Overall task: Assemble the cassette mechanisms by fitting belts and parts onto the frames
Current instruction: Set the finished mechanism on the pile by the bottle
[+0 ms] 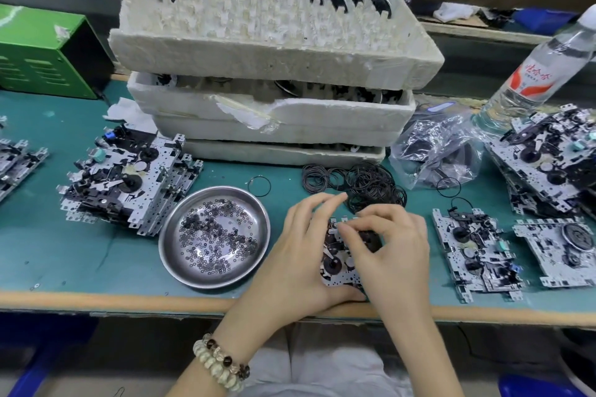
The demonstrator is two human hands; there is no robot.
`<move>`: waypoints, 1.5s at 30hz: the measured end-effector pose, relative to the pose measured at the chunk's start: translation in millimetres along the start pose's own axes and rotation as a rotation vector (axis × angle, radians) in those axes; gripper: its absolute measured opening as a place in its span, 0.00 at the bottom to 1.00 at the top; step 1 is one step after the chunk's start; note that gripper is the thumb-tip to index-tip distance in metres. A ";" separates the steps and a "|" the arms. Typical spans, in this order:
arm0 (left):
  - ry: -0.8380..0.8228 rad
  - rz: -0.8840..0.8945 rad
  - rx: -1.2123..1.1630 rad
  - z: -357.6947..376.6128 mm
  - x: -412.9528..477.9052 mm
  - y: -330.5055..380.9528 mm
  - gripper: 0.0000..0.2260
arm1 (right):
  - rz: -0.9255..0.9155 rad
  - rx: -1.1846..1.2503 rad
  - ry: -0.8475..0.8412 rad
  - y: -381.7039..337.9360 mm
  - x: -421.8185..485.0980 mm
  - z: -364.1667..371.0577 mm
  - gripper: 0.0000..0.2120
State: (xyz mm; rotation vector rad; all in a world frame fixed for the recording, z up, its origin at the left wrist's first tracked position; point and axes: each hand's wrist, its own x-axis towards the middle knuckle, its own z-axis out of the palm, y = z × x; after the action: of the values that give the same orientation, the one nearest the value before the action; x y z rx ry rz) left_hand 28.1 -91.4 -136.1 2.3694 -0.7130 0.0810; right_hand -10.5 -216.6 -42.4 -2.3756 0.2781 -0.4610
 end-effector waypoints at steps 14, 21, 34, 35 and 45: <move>0.013 0.001 -0.023 -1.2 1.3 1.1 0.55 | 0.099 -0.029 -0.190 -6.5 9.5 0.1 0.02; 0.021 -0.006 -0.044 2.6 1.6 -1.8 0.55 | 0.126 -0.149 -0.264 -12.5 14.3 -0.1 0.03; -0.001 0.009 -0.106 -11.2 -2.0 5.1 0.54 | 0.150 -0.196 -0.353 -19.2 24.9 -4.5 0.11; -0.005 0.007 -0.109 -13.0 -2.4 6.2 0.53 | 0.148 -0.211 -0.347 -19.2 24.7 -4.3 0.10; -0.047 -0.011 -0.174 -31.6 -4.2 19.2 0.52 | 0.022 -0.182 -0.464 -16.4 41.8 -9.7 0.06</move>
State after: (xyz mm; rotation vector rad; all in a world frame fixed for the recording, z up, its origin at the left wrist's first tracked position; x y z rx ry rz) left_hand 18.5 -82.5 -101.2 2.2154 -0.7003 -0.0405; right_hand 25.0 -223.5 -14.2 -2.5689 0.1349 0.1382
